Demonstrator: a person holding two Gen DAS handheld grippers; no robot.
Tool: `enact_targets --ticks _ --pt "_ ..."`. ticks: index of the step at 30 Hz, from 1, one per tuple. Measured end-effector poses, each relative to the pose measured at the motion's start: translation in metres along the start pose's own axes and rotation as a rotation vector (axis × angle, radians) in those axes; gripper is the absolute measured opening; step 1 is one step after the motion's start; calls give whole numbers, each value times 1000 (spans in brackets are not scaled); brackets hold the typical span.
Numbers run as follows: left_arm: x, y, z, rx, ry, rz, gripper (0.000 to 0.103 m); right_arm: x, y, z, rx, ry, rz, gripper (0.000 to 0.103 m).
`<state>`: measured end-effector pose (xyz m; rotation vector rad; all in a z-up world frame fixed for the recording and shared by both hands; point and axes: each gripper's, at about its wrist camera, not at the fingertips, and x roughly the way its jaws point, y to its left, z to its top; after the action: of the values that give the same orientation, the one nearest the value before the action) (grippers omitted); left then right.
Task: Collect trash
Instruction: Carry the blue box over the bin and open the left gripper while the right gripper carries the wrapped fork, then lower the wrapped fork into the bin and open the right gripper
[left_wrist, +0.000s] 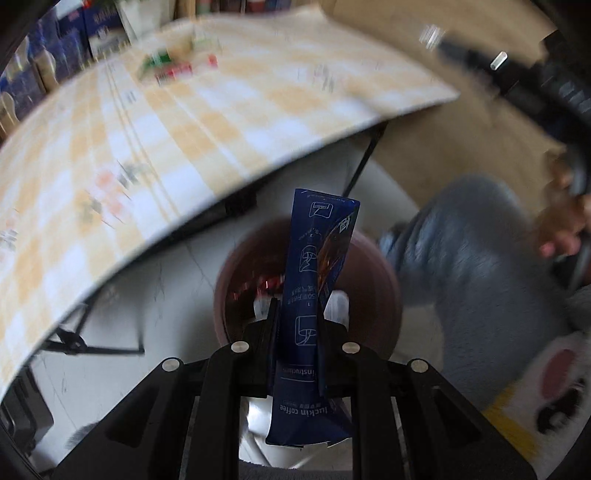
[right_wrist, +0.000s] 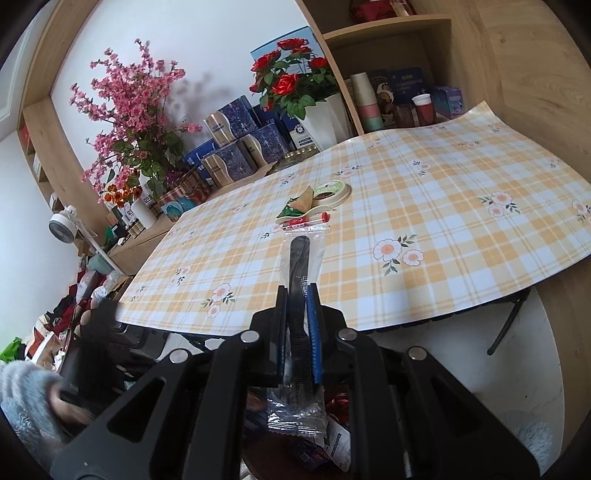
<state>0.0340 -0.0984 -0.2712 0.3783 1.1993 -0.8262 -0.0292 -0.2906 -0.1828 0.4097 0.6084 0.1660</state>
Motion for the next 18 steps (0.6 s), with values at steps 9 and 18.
enact_targets --ticks 9,18 --pt "56 9 2 -43 22 77 29 2 -14 -7 21 24 -23 14" --pt "-18 27 -3 -195 -248 55 84 23 -16 -33 38 82 -13 14"
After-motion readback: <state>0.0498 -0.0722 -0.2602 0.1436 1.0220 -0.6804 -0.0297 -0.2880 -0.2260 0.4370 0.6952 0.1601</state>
